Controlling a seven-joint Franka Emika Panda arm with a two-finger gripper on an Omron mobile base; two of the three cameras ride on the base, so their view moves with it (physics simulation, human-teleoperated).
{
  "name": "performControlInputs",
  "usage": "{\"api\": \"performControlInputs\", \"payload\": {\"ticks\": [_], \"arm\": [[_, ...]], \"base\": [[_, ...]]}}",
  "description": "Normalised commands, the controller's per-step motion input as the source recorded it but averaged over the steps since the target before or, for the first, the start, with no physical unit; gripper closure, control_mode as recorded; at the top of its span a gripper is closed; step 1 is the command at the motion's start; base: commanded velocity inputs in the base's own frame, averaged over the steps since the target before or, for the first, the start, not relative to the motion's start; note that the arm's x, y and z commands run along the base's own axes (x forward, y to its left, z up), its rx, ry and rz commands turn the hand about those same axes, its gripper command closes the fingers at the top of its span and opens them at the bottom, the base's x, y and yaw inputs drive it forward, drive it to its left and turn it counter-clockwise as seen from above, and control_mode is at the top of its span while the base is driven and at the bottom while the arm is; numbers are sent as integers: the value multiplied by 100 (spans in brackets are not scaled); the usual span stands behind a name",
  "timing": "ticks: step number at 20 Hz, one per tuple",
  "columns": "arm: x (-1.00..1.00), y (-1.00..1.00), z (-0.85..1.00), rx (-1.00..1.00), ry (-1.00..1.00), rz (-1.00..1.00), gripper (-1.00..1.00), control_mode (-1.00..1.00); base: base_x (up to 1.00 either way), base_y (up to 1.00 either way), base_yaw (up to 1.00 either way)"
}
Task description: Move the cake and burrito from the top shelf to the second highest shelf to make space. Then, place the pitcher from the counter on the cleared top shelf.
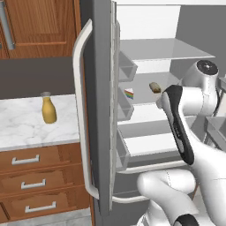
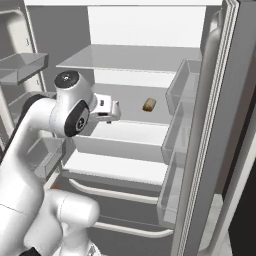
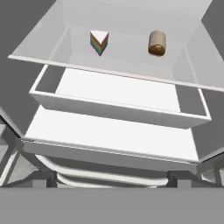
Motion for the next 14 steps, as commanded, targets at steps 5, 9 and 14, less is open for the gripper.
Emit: {"api": "performControlInputs", "payload": {"ticks": [5,9,14], "arm": [[-100,0,-4,15,2,7,-100,-100],[-86,8,0,3,4,10,-100,-100],[-25,22,3,-1,5,2,-100,-100]], "base": [[0,0,0],[0,0,0],[0,0,0]]}}
